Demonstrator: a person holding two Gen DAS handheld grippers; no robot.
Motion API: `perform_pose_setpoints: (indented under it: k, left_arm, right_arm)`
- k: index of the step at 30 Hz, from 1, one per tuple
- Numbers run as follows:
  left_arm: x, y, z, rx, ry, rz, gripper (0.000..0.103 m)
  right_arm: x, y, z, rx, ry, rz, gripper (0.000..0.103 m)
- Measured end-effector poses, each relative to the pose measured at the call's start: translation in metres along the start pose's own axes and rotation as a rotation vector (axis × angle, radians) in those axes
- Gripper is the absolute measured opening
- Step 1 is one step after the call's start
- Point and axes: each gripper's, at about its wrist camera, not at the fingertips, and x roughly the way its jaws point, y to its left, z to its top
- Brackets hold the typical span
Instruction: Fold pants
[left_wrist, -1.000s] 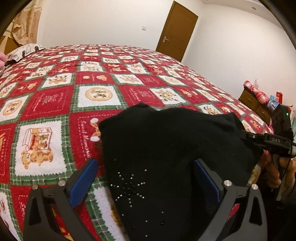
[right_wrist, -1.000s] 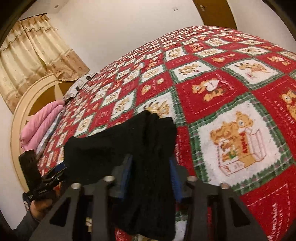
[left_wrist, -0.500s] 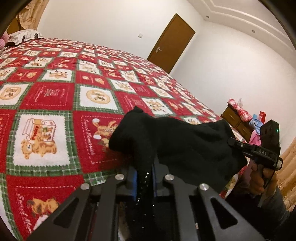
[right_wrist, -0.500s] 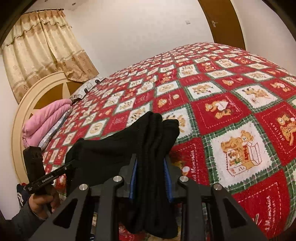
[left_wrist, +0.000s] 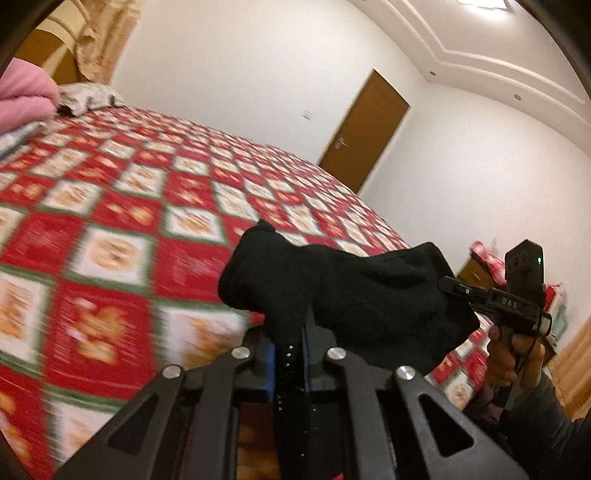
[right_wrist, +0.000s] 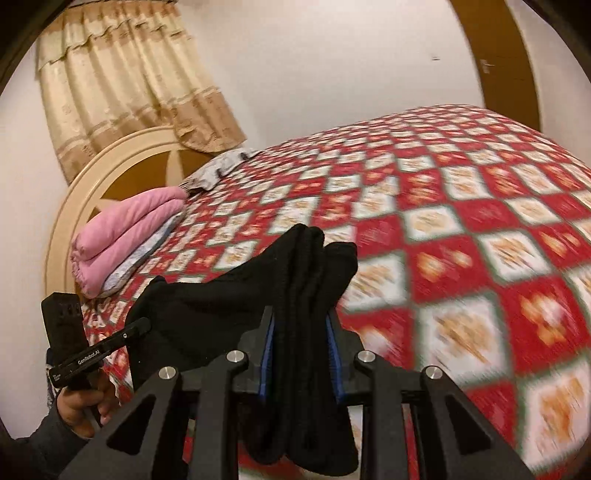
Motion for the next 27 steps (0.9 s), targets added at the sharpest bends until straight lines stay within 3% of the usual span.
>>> perform_pose_setpoints:
  k: [10, 16, 19, 20, 21, 22, 27]
  left_arm:
    - [-0.029, 0.090, 0.062, 0.014, -0.077, 0.211, 0.011]
    - [-0.015, 0.144, 0.062, -0.003, -0.024, 0.317, 0.011]
    - [-0.001, 0.165, 0.048, -0.038, 0.014, 0.355, 0.024]
    - [0.002, 0.169, 0.044, -0.048, 0.028, 0.375, 0.037]
    - [0.005, 0.170, 0.040, -0.058, 0.045, 0.402, 0.058]
    - [0.006, 0.173, 0.037, -0.073, 0.059, 0.434, 0.064]
    - [-0.004, 0.182, 0.035, -0.140, 0.054, 0.433, 0.073]
  right_arm:
    - [0.155, 0.067, 0.068, 0.014, 0.102, 0.138, 0.025]
    - [0.237, 0.078, 0.069, 0.019, 0.214, 0.120, 0.025]
    - [0.262, 0.064, 0.062, 0.064, 0.252, 0.102, 0.028]
    - [0.266, 0.057, 0.060, 0.094, 0.255, 0.104, 0.033]
    - [0.268, 0.050, 0.058, 0.122, 0.262, 0.108, 0.038]
    - [0.272, 0.041, 0.056, 0.162, 0.274, 0.107, 0.047]
    - [0.268, 0.020, 0.051, 0.217, 0.250, 0.149, 0.050]
